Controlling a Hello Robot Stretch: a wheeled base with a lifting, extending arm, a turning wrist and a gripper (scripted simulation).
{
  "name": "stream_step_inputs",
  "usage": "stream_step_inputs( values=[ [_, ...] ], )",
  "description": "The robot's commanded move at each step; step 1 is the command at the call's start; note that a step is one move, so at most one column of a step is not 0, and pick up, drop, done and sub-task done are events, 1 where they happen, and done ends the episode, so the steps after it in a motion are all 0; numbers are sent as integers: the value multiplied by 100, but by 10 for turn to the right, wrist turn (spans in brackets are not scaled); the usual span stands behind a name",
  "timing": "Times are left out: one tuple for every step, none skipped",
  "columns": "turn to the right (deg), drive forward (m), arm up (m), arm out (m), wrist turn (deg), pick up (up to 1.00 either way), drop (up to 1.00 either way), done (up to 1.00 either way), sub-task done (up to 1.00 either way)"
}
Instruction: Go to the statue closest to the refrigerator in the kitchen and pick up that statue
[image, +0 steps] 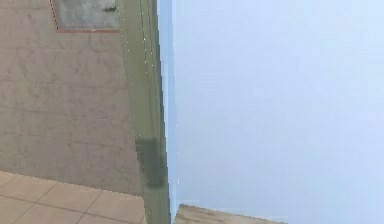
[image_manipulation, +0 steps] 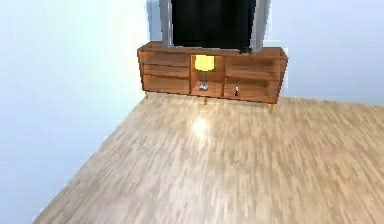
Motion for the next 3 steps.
stream_step_inputs(
  values=[
    [-300, 0, 0, 0, 0, 0, 0, 0, 0],
    [0, 30, 0, 0, 0, 0, 0, 0, 0],
    [-420, 0, 0, 0, 0, 0, 0, 0, 0]
  ],
)
